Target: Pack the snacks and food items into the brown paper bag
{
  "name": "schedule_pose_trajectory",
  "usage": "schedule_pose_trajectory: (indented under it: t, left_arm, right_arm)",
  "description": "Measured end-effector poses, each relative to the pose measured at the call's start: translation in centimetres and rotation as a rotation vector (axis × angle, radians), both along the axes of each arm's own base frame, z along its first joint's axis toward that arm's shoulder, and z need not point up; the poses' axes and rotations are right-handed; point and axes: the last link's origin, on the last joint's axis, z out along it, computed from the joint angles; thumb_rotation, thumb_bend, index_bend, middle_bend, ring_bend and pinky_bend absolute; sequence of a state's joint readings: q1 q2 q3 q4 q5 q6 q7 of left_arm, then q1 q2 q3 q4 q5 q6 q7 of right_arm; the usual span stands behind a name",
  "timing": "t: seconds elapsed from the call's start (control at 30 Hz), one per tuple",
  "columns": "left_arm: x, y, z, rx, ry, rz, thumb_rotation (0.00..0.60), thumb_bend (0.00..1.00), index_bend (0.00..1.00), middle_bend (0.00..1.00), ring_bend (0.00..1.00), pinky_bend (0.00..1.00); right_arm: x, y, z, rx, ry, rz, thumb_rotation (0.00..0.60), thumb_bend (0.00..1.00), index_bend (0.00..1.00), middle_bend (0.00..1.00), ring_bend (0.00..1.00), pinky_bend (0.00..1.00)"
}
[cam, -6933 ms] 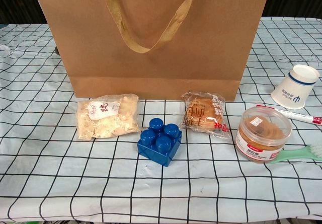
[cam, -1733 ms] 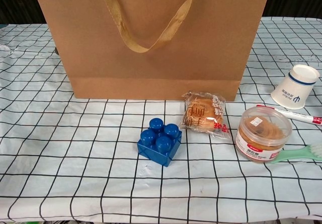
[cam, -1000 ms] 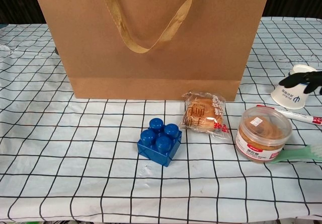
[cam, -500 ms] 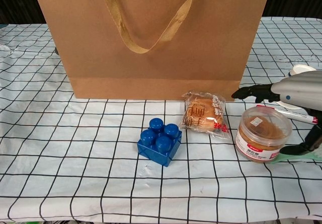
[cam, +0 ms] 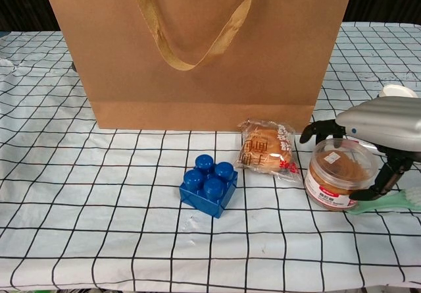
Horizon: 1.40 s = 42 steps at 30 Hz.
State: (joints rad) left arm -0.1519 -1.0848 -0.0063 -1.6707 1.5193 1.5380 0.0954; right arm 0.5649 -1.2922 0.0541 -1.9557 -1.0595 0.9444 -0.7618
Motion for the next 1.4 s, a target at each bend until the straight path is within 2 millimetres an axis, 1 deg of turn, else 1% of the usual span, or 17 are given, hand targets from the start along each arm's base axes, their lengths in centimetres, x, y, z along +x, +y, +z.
schedule_pose_trajectory:
  t: [0.13,0.23,0.33,0.43,0.53,0.63,0.67,0.73,0.87,0.93,1.0,1.07,1.17,1.27,1.4]
  left_arm:
    - [0.0,0.0,-0.1,-0.003,-0.005,0.010,0.600,0.07,0.12,0.11,0.00,0.02]
    - [0.0,0.0,0.0,0.000,-0.007,0.013,0.600,0.07,0.12,0.11,0.00,0.02]
    - [0.0,0.1,0.0,0.004,-0.007,0.019,0.600,0.07,0.13,0.11,0.00,0.02]
    - [0.0,0.0,0.0,0.002,-0.005,0.022,0.600,0.07,0.13,0.11,0.00,0.02]
    - [0.0,0.0,-0.1,-0.002,-0.005,0.018,0.600,0.07,0.13,0.11,0.00,0.02]
    - [0.1,-0.1,-0.2,-0.006,-0.003,0.016,0.600,0.07,0.13,0.11,0.00,0.02]
    - [0.1,-0.1,-0.2,-0.006,-0.003,0.017,0.600,0.07,0.13,0.11,0.00,0.02]
    - [0.1,-0.1,-0.2,-0.004,-0.004,0.019,0.600,0.07,0.13,0.11,0.00,0.02]
    - [0.2,-0.1,-0.1,0.003,-0.006,0.016,0.600,0.07,0.13,0.11,0.00,0.02]
    - [0.2,-0.2,-0.1,0.002,-0.007,0.014,0.600,0.07,0.13,0.11,0.00,0.02]
    - [0.2,-0.2,-0.2,0.000,-0.007,0.014,0.600,0.07,0.13,0.11,0.00,0.02]
    - [0.2,-0.2,-0.2,-0.002,-0.006,0.014,0.600,0.07,0.13,0.11,0.00,0.02]
    - [0.2,-0.2,-0.3,-0.007,-0.004,0.016,0.600,0.08,0.13,0.11,0.00,0.02]
    - [0.2,-0.1,-0.3,-0.007,-0.002,0.020,0.600,0.07,0.13,0.11,0.00,0.02]
    - [0.1,0.1,-0.4,-0.009,0.000,0.026,0.600,0.07,0.13,0.11,0.00,0.02]
  right_arm:
    - [0.3,0.1,-0.2,-0.002,-0.020,0.002,0.600,0.35,0.38,0.38,0.42,0.23]
    - [0.6,0.2,0.0,-0.005,-0.056,-0.004,0.600,0.35,0.39,0.38,0.42,0.23]
    - [1.0,0.4,0.8,-0.017,-0.111,-0.010,0.600,0.34,0.39,0.38,0.42,0.23]
    - [1.4,0.5,2.2,-0.051,-0.176,-0.013,0.600,0.33,0.39,0.37,0.42,0.23]
    - [1.5,0.6,4.3,-0.123,-0.248,-0.019,0.600,0.32,0.39,0.36,0.42,0.23]
    - [1.0,1.0,7.1,-0.221,-0.323,-0.031,0.600,0.32,0.39,0.35,0.42,0.23]
    - [0.7,1.2,8.4,-0.267,-0.356,-0.033,0.600,0.32,0.39,0.35,0.42,0.23]
    - [0.1,1.5,10.3,-0.340,-0.405,-0.043,0.600,0.32,0.39,0.35,0.42,0.23]
    - [-1.4,2.9,14.7,-0.517,-0.508,-0.056,0.600,0.32,0.39,0.35,0.42,0.23]
    - [-2.0,3.5,16.6,-0.589,-0.553,-0.046,0.600,0.32,0.39,0.35,0.42,0.23]
    - [-2.1,3.8,19.2,-0.674,-0.601,-0.011,0.600,0.32,0.39,0.35,0.42,0.23]
    - [-1.6,3.6,21.4,-0.732,-0.640,0.040,0.600,0.32,0.39,0.35,0.42,0.23]
    - [-0.2,2.6,23.4,-0.767,-0.676,0.106,0.600,0.32,0.39,0.36,0.42,0.23]
    - [1.9,1.2,24.4,-0.770,-0.701,0.165,0.600,0.32,0.41,0.36,0.42,0.23]
    - [4.6,-0.9,24.5,-0.726,-0.715,0.210,0.600,0.32,0.43,0.37,0.42,0.23]
